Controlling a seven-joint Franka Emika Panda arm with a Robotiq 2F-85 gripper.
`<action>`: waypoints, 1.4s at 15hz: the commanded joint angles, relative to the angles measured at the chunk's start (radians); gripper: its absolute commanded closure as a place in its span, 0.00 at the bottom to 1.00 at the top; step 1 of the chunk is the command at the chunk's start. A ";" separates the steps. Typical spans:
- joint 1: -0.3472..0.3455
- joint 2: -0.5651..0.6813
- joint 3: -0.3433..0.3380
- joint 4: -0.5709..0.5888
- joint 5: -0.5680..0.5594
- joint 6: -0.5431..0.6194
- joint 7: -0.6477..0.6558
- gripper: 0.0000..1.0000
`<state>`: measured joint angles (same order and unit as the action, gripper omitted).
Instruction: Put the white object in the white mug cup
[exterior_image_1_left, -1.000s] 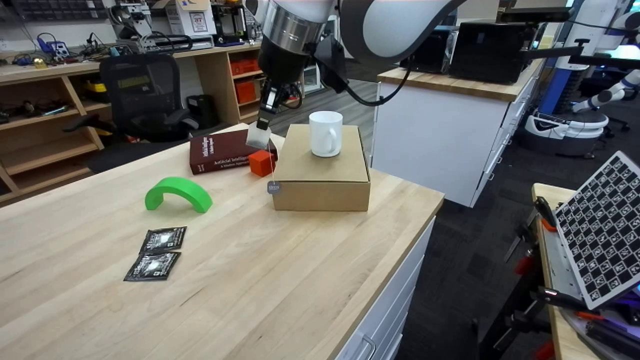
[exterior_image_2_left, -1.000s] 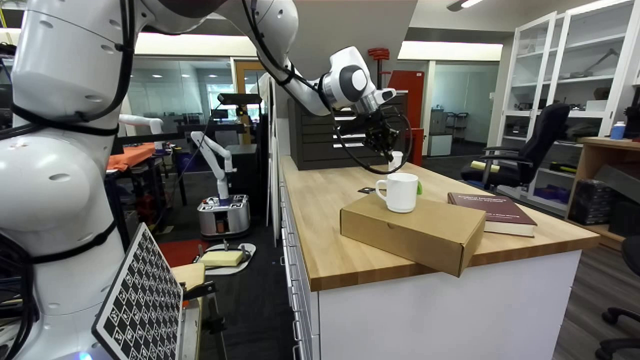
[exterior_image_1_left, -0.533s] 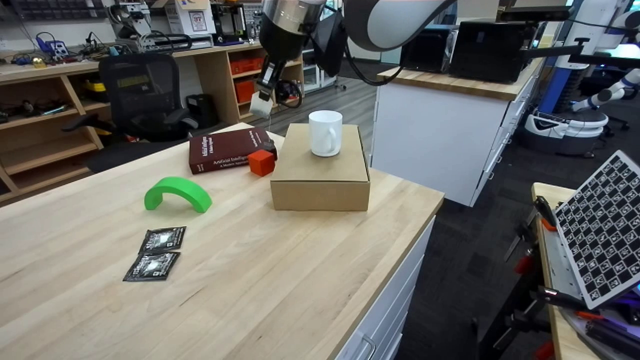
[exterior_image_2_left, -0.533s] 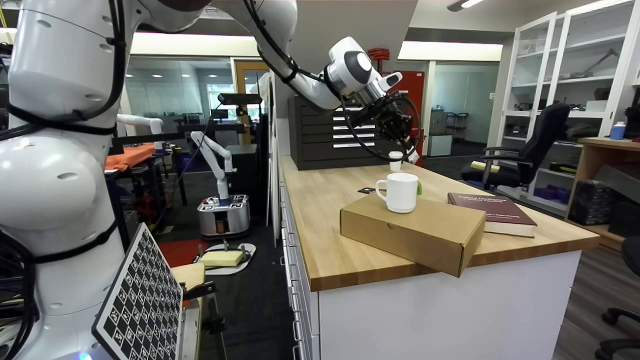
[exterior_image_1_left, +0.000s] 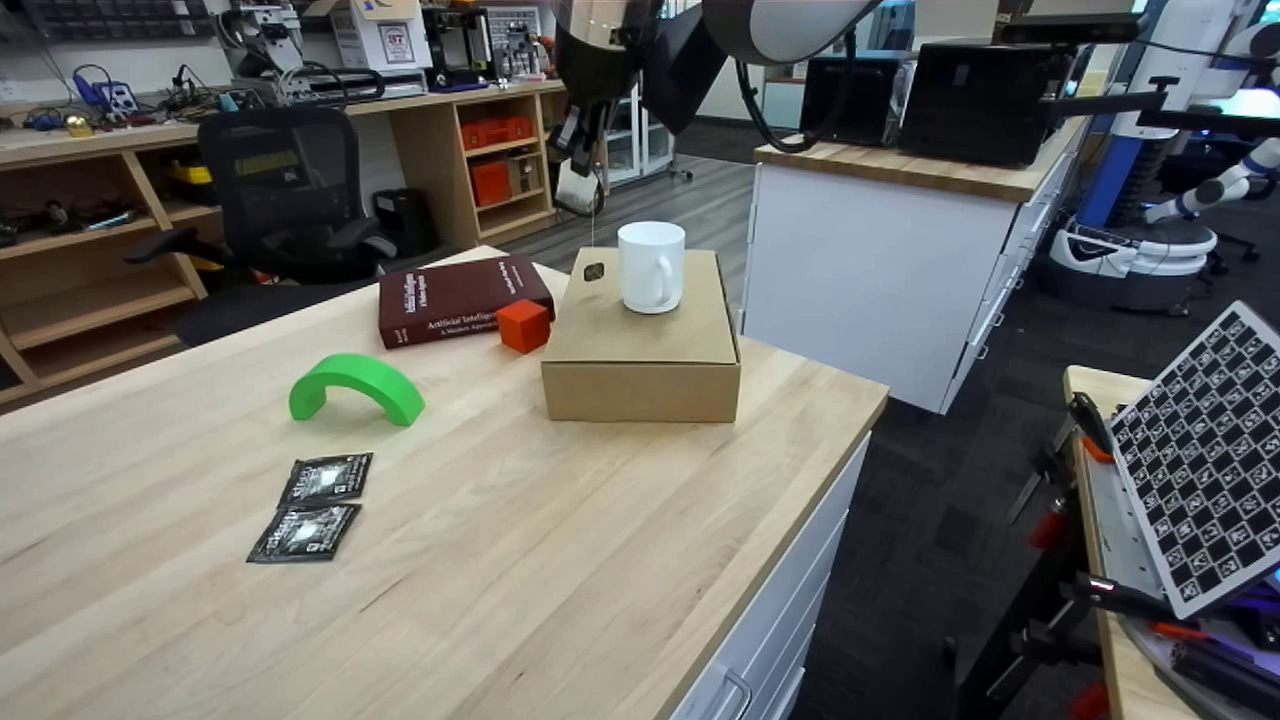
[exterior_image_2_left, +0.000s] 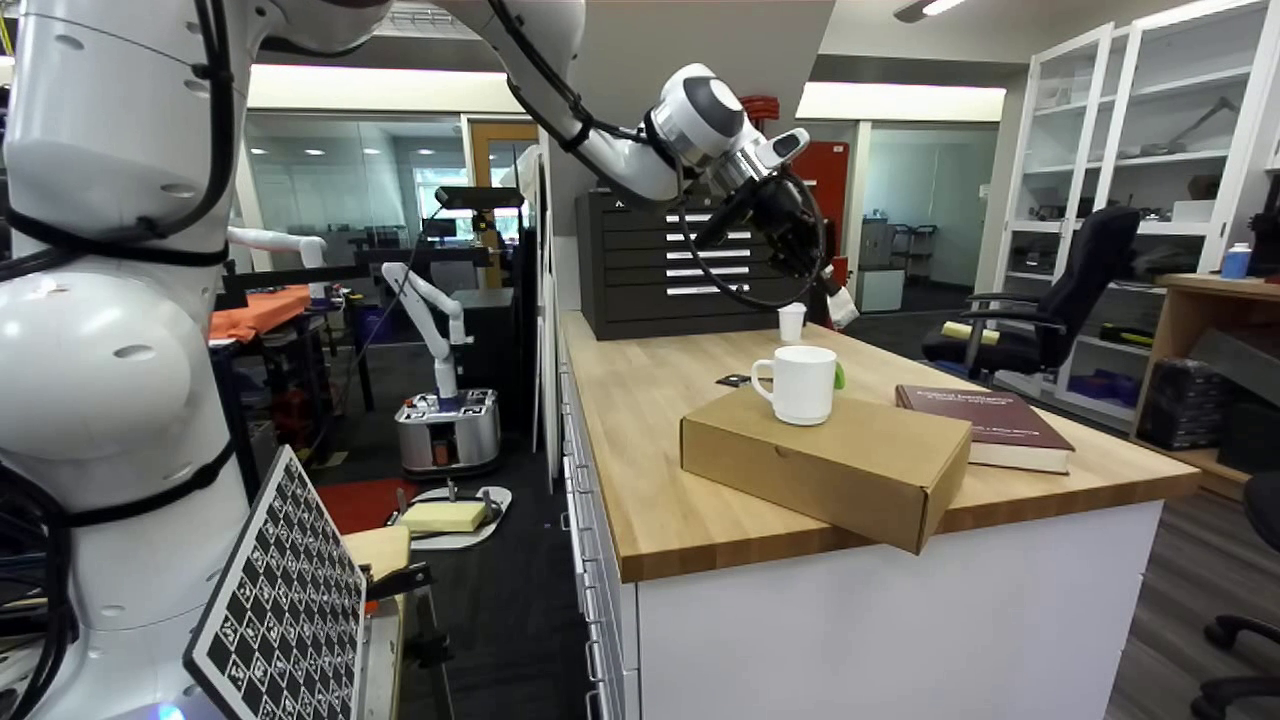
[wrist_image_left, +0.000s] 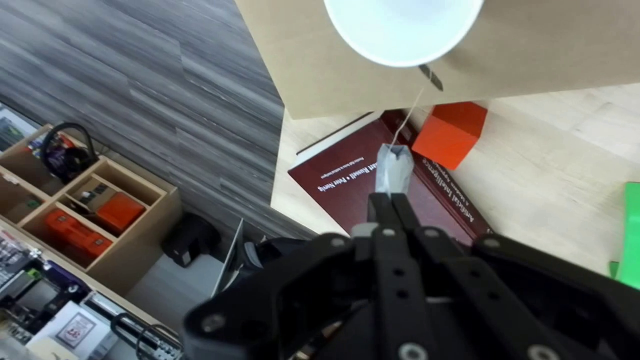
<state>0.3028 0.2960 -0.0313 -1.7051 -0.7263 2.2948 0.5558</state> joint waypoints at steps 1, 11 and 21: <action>-0.002 -0.058 0.018 -0.031 -0.024 -0.115 0.076 0.97; -0.032 -0.028 0.056 -0.044 0.070 -0.246 0.085 0.98; -0.027 -0.002 0.053 -0.044 0.127 -0.249 0.072 0.98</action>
<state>0.2981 0.3020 -0.0010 -1.7434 -0.6280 2.0695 0.6324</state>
